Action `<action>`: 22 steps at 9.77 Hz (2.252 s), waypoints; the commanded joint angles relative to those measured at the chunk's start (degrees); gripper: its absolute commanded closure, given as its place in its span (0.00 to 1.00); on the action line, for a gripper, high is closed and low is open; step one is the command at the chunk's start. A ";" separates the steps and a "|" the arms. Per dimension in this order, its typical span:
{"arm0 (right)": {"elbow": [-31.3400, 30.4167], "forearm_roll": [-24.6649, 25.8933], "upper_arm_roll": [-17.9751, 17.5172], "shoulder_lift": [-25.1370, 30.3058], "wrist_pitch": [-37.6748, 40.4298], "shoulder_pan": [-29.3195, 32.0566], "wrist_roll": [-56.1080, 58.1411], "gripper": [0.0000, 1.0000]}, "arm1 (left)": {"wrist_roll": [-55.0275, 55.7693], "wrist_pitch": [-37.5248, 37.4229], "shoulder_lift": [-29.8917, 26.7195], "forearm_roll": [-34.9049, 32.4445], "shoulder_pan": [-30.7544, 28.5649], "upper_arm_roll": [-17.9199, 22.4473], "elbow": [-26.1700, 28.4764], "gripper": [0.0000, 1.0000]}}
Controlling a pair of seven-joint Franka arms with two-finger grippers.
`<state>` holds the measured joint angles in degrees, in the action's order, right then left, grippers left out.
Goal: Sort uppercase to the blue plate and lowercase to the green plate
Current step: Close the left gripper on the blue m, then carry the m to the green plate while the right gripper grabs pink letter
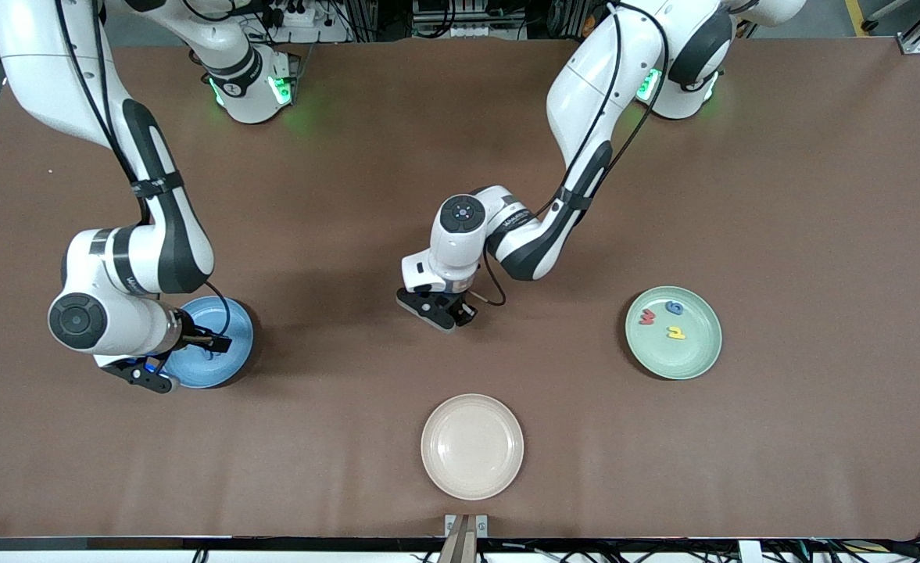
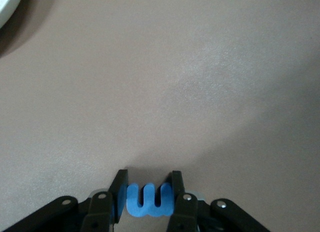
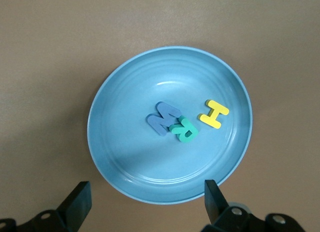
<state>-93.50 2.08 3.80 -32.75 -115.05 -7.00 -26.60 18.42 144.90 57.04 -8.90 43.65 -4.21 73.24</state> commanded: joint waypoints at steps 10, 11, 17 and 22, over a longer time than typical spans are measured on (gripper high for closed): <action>-1.07 -0.15 -0.37 1.02 0.35 -2.92 -3.97 0.00 | -3.92 -16.64 -6.84 2.31 -5.41 -2.82 1.36 0.72; -1.07 -0.15 -0.55 1.02 0.44 -5.11 -6.24 0.00 | -4.36 -17.27 -9.30 2.40 -7.68 -3.43 3.72 0.72; 0.86 -0.32 -16.97 0.15 -2.19 -9.51 -6.46 0.00 | -21.55 -17.63 -25.47 2.40 -24.03 -4.58 24.90 0.70; -1.76 1.86 -17.60 -1.52 -10.78 -22.25 -5.56 0.00 | -35.00 -5.34 -28.47 1.43 -30.55 0.94 38.01 0.69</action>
<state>-93.40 2.44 -13.94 -34.06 -122.70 -27.88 -33.05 -12.15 137.18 32.34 -7.77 14.11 -4.92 106.01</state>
